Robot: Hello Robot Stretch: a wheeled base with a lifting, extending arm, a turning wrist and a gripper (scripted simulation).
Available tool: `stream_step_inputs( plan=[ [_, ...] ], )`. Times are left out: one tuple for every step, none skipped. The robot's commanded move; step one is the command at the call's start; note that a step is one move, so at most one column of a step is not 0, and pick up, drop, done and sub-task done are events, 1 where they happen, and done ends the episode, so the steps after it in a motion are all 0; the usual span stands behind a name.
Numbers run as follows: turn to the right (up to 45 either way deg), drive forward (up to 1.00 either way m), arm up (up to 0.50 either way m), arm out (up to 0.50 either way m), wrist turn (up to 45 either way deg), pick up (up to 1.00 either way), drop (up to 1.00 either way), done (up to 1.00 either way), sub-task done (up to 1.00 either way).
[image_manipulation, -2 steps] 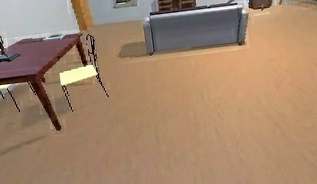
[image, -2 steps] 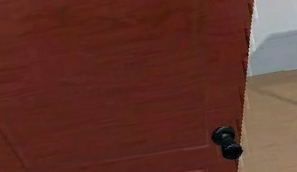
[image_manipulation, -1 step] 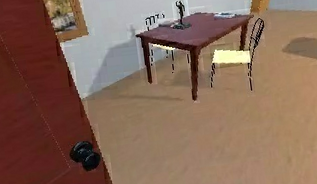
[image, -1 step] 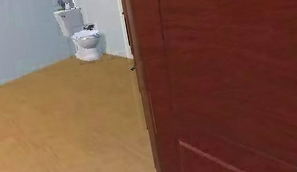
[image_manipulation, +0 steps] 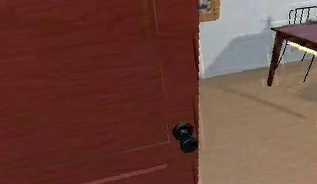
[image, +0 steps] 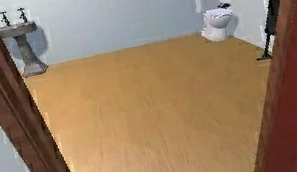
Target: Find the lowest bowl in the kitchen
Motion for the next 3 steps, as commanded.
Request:
stream_step_inputs(
  plan=[
    [0.0, 0.45, 0.00, 0.00, 0.0, 0.00, 0.00, 0.00, 0.00],
    [-9.0, 0.00, 0.00, 0.00, 0.0, 0.00, 0.00, 0.00, 0.00],
    [0.0, 0.30, 0.00, 0.00, 0.0, 0.00, 0.00, 0.00, 0.00]
  ],
)
